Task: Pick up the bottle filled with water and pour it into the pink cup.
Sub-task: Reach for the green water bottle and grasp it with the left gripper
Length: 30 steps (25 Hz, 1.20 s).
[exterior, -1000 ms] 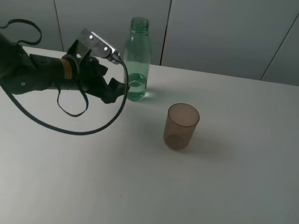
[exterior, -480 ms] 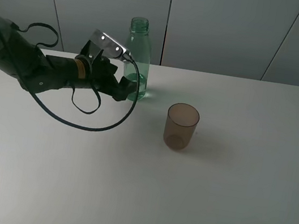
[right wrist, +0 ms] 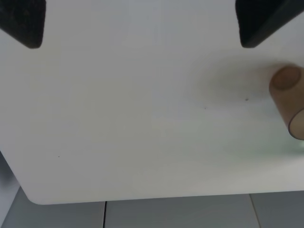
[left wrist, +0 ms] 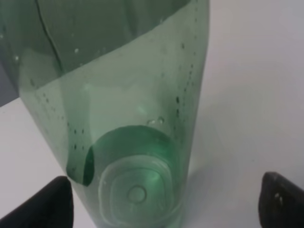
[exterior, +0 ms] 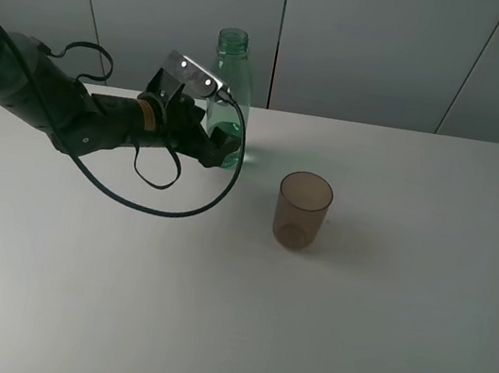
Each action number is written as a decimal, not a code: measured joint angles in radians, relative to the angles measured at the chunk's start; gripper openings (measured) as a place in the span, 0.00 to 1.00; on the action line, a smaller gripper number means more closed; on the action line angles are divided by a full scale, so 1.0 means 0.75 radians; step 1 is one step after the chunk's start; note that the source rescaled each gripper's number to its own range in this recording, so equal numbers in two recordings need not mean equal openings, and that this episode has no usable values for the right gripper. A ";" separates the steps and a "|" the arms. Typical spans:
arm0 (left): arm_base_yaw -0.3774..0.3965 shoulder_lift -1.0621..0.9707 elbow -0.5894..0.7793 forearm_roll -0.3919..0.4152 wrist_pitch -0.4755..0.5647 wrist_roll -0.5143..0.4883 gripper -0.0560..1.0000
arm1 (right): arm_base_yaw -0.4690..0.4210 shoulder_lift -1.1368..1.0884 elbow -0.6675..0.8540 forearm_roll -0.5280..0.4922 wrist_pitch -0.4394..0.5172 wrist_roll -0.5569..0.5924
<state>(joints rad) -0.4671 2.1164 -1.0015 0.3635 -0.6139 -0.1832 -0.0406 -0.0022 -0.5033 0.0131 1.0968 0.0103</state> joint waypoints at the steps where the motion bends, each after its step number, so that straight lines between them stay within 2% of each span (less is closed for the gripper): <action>1: 0.000 0.000 0.000 0.000 0.000 0.007 1.00 | 0.000 0.000 0.000 0.000 0.000 0.000; 8: 0.000 0.034 0.000 -0.072 -0.044 0.044 1.00 | 0.000 0.000 0.000 0.000 0.000 0.000; 30: -0.006 0.141 -0.188 -0.107 -0.108 0.067 1.00 | 0.000 0.000 0.000 0.000 0.000 0.000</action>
<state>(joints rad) -0.4717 2.2224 -1.1425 0.2831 -0.6950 -0.1326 -0.0406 -0.0022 -0.5033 0.0131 1.0968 0.0103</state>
